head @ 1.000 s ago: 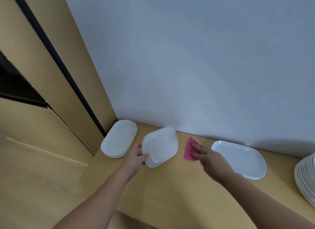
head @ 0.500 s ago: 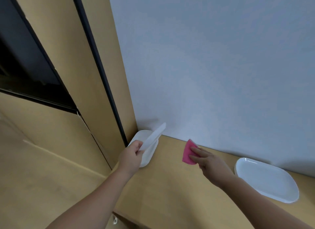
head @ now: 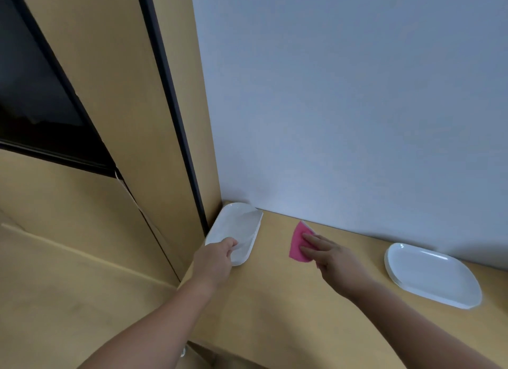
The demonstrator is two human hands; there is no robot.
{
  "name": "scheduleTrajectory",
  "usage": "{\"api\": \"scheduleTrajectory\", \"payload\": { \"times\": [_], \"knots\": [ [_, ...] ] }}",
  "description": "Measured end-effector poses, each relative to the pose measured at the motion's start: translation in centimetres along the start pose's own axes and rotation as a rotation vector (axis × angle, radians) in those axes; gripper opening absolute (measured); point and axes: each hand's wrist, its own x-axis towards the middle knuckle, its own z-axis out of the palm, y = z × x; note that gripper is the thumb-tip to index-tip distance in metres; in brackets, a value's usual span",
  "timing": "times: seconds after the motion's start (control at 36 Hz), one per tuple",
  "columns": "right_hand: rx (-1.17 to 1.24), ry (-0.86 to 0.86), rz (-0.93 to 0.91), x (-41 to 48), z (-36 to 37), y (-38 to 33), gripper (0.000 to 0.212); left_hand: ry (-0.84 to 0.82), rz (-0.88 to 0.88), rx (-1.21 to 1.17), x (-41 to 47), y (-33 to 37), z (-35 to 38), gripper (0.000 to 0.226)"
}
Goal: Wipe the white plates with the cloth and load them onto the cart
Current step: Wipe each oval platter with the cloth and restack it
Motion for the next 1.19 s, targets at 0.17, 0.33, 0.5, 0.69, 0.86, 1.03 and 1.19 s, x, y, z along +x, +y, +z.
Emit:
{"api": "scheduleTrajectory", "payload": {
  "times": [0.17, 0.33, 0.5, 0.69, 0.86, 1.03, 1.19],
  "knots": [
    [-0.001, -0.020, 0.031, 0.3, 0.8, -0.9, 0.049, -0.144, 0.020, 0.023, 0.2, -1.3, 0.8, 0.041],
    [-0.014, -0.044, 0.054, 0.0, 1.2, -1.2, 0.048, -0.263, 0.025, 0.065, 0.6, -1.4, 1.2, 0.031],
    [-0.013, -0.034, 0.077, -0.2, 1.2, -1.1, 0.046, -0.266, 0.019, 0.127, 1.0, -1.7, 2.1, 0.027],
    [-0.016, -0.037, 0.098, -0.6, 1.5, -0.3, 0.047, -0.300, 0.011, 0.235, 1.6, -2.4, 3.7, 0.033],
    [-0.016, -0.041, 0.112, -1.5, 1.1, 0.8, 0.047, -0.271, 0.133, 0.174, 1.9, -0.4, 5.1, 0.043],
    [0.013, 0.033, 0.184, -4.3, -0.6, 3.1, 0.048, -0.309, 0.212, 0.052, 2.1, 4.7, 6.6, 0.034],
    [0.041, 0.072, 0.299, -9.2, -2.4, 7.1, 0.046, -0.351, 0.336, 0.011, 1.8, 11.4, 10.0, 0.045]
  ]
}}
